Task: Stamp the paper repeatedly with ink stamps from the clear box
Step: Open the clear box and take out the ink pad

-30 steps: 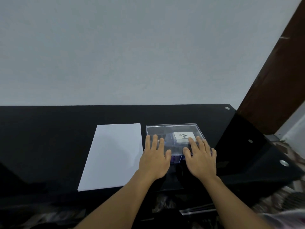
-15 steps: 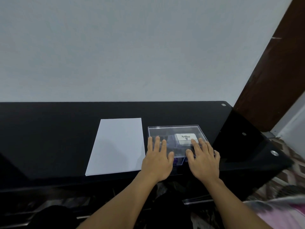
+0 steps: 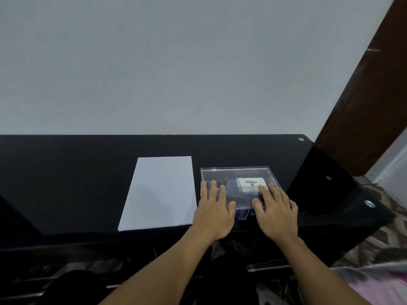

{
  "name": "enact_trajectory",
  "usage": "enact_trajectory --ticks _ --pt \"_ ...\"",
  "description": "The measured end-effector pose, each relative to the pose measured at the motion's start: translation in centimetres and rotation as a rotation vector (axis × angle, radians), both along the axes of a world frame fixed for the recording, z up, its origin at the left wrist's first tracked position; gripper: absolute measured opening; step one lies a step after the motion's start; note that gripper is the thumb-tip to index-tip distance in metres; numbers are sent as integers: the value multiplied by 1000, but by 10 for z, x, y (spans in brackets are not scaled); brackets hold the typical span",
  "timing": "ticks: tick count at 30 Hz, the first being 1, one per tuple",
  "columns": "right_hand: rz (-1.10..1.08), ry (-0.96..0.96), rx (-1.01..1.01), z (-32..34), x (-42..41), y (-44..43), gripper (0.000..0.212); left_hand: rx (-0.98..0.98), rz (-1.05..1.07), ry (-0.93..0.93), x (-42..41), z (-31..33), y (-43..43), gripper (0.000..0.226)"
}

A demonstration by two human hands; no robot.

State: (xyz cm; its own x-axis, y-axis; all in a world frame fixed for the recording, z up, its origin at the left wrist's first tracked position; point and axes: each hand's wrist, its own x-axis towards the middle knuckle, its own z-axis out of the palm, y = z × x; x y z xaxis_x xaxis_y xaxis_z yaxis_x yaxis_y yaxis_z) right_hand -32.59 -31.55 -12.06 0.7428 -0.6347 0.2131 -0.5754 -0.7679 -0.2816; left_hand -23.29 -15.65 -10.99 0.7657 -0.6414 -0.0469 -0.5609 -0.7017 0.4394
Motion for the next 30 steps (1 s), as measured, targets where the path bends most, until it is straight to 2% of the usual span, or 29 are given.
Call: enact_trajectory --ticks 4,19,22,26,28,30 --pt "-1 6 16 1 0 -1 55 9 1 5 0 1 -1 66" --pt "-6 3 9 3 -2 -12 54 18 -22 24 -2 5 -14 67" --pt "-27 -23 9 6 2 -11 49 -66 -28 66 -1 9 -12 65" --pt "-117 -180 65 23 16 -24 36 -355 148 186 9 13 -12 62" --pt "-164 -220 141 35 22 -33 34 -397 303 279 19 15 -15 55" --pt "-203 -201 274 43 29 -45 33 -414 401 366 28 18 -17 37"
